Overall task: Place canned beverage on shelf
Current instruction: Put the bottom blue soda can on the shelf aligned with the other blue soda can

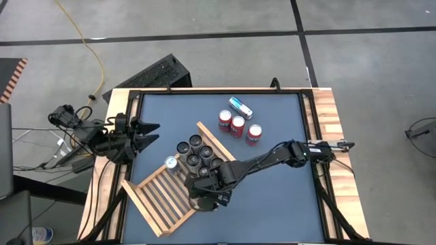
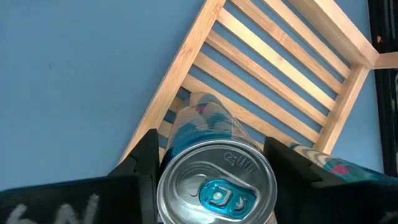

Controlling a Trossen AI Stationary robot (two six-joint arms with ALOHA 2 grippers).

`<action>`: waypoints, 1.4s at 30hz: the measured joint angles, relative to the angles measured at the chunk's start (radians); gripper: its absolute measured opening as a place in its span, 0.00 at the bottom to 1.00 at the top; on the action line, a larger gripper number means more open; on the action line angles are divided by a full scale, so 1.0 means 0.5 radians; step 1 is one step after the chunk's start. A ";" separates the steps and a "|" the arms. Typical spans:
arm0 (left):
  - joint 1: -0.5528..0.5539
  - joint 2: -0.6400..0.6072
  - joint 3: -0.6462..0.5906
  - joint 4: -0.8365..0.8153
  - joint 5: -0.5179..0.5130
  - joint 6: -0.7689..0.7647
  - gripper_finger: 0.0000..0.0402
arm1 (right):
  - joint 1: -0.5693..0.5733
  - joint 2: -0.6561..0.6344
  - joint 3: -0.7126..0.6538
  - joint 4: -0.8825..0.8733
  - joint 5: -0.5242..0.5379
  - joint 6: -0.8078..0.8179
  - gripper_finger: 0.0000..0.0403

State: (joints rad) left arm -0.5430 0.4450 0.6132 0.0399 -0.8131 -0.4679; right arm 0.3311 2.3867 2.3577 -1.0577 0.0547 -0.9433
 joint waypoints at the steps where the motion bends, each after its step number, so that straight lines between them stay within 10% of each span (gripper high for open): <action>1: 0.000 0.000 0.000 -0.001 0.000 0.000 0.76 | 0.008 0.000 -0.001 0.005 0.011 0.001 0.50; 9: 0.000 0.000 0.000 0.001 0.073 -0.001 0.76 | 0.019 0.010 -0.008 0.140 0.232 0.008 0.66; 42: 0.000 0.000 -0.001 -0.085 0.105 0.005 0.76 | 0.029 -0.124 -0.004 0.222 0.352 0.173 0.67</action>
State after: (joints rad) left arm -0.5430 0.4450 0.6128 -0.0025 -0.7607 -0.4652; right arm 0.3454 2.3246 2.3558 -0.9468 0.2306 -0.8569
